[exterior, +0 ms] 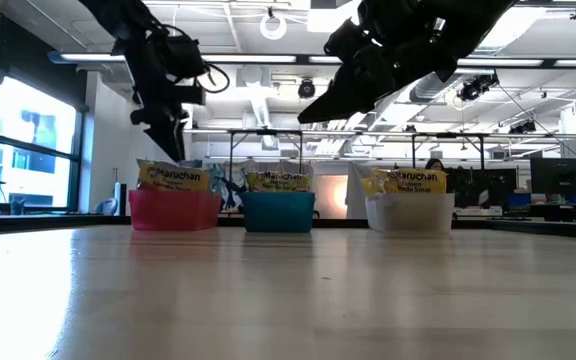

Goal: Sort Maruchan noodles
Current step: Put the blue noodle pack into the red bin, then put the green noodle pack into the blue bin

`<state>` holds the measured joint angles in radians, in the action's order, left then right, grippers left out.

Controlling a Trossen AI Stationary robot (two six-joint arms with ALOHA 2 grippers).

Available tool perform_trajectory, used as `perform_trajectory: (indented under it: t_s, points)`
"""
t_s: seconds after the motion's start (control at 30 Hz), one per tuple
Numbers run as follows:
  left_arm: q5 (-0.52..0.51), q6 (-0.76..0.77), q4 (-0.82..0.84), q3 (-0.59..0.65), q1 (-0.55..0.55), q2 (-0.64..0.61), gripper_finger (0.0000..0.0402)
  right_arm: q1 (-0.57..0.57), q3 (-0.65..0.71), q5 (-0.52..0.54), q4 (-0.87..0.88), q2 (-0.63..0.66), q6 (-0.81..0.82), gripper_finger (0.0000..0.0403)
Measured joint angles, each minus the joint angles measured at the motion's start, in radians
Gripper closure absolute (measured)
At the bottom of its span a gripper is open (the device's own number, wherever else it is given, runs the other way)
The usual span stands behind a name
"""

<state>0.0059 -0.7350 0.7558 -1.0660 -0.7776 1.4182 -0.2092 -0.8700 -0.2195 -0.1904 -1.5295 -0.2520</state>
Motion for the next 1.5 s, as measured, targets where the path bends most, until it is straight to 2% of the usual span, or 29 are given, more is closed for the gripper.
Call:
perform_trajectory:
  t_s: [0.17,0.33,0.6,0.8,0.93,1.1,1.23,1.4,1.5]
  points:
    - [0.0,0.123,0.058,0.0,-0.008,-0.051,0.0272,0.0,0.0,0.0,0.013,0.0,0.0,0.032]
    - [-0.044,0.234,0.084,0.01,-0.009,-0.066,0.0319,0.0,0.0,0.0,0.015,0.0,-0.001,0.032]
    - [-0.107,0.312,0.01,0.134,-0.008,-0.065,0.0395,0.0,0.0,0.0,0.022,0.0,-0.003,0.032]
    - [-0.131,0.33,-0.08,0.168,-0.008,-0.067,0.0389,0.0,0.0,0.0,0.021,0.0,-0.003,0.032]
    - [-0.131,0.318,-0.153,0.167,-0.01,-0.111,0.0385,0.0,0.0,0.012,0.021,0.0,0.004,0.032]
    - [-0.073,0.346,-0.224,0.179,-0.012,-0.202,0.0385,0.0,0.0,0.06,0.041,0.022,0.008,0.032]
    - [0.044,0.445,-0.392,0.276,-0.009,-0.308,0.0385,0.006,0.0,0.063,0.161,0.083,0.074,0.032]
    - [0.238,0.614,-0.759,0.479,0.062,-0.41,0.0385,0.079,0.0,0.109,0.536,0.162,0.237,0.0331]
    - [0.286,0.682,-1.002,0.584,0.134,-0.422,0.0385,0.16,0.0,0.137,0.763,0.188,0.403,0.0357]
